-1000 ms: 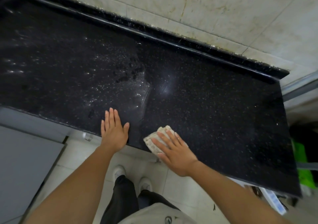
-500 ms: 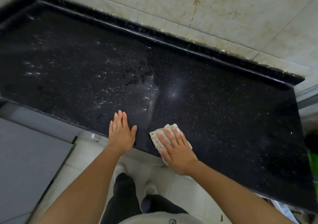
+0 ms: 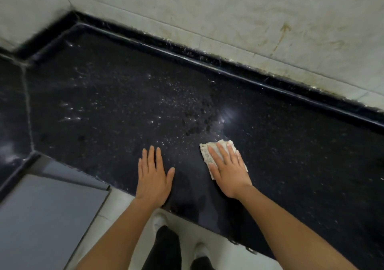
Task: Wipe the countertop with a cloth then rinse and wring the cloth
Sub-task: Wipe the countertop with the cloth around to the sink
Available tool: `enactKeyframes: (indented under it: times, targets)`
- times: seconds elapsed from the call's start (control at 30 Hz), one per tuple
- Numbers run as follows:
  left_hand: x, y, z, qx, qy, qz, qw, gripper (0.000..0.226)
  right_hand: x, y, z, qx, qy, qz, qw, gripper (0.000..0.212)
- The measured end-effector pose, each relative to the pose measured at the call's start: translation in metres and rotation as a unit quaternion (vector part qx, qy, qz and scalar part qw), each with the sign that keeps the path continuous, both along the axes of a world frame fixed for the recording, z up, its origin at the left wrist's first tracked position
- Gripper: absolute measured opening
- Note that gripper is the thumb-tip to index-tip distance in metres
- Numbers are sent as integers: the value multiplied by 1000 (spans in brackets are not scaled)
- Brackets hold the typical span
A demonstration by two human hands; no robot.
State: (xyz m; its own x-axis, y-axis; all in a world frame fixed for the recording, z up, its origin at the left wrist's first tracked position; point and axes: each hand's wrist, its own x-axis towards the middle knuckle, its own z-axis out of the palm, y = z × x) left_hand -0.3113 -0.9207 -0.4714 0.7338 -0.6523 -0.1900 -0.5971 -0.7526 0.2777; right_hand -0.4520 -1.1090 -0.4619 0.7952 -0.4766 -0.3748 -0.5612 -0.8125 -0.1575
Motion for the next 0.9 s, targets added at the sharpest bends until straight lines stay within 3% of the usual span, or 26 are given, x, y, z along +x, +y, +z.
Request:
enactKeyframes:
  times: [0.27, 0.5, 0.9]
  targets:
    - [102, -9, -8, 13, 15, 24, 1000, 81, 73, -62, -2, -2, 1, -136, 991, 54]
    - [117, -12, -14, 1, 17, 10, 1000, 81, 109, -72, 0, 26, -6, -226, 974, 56]
    - [119, -12, -6, 9, 50, 4, 999, 82, 32, 32, 2, 14, 5, 33, 999, 64]
